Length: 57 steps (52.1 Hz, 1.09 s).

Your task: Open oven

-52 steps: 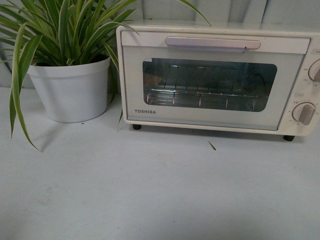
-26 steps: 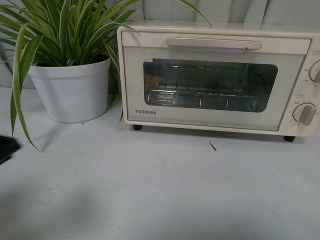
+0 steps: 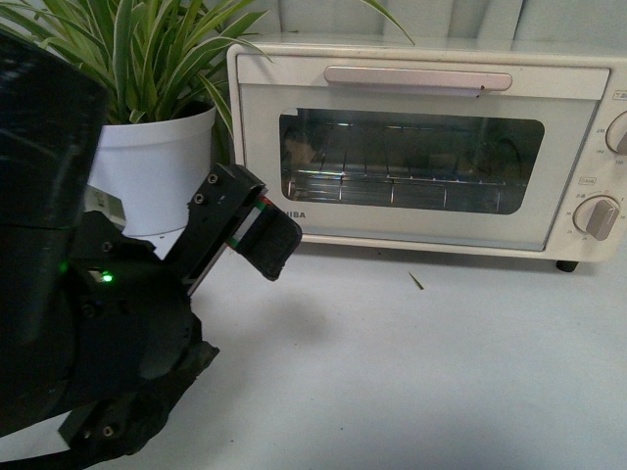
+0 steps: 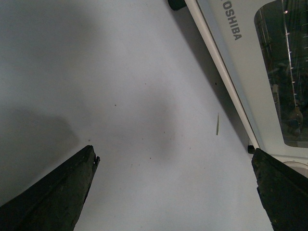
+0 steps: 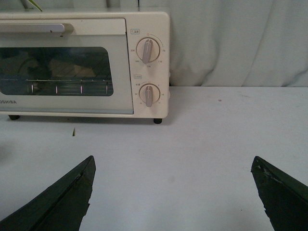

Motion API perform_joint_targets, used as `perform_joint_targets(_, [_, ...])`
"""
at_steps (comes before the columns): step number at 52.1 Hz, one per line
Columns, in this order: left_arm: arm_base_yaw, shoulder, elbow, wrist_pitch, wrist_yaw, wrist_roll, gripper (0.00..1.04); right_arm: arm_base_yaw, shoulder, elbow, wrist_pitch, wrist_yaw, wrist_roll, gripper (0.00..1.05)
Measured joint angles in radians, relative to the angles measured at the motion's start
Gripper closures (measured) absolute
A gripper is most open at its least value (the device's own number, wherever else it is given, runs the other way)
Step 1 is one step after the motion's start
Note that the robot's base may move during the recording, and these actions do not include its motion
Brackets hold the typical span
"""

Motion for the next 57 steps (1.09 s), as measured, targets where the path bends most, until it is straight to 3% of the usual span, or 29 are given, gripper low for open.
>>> perform_joint_targets(26, [-0.021,0.14,0.122,-0.003,0.0,-0.053,0.07,0.0,0.0,0.0,0.0,0.0,0.0,0.09])
perform_joint_targets(31, [-0.021,0.14,0.122,-0.003,0.0,-0.053,0.07,-0.026,0.039,0.002,0.059,-0.12,0.04,0.09])
perform_joint_targets(42, [-0.019,0.138,0.122,-0.006,-0.01,-0.05,0.07,0.016,0.409,0.157,0.27,-0.108,0.056,0.09])
perform_joint_targets(57, [-0.016,0.132,0.121,-0.009,-0.011,-0.051,0.07,0.153,0.97,0.565,0.332,0.009,0.06,0.09])
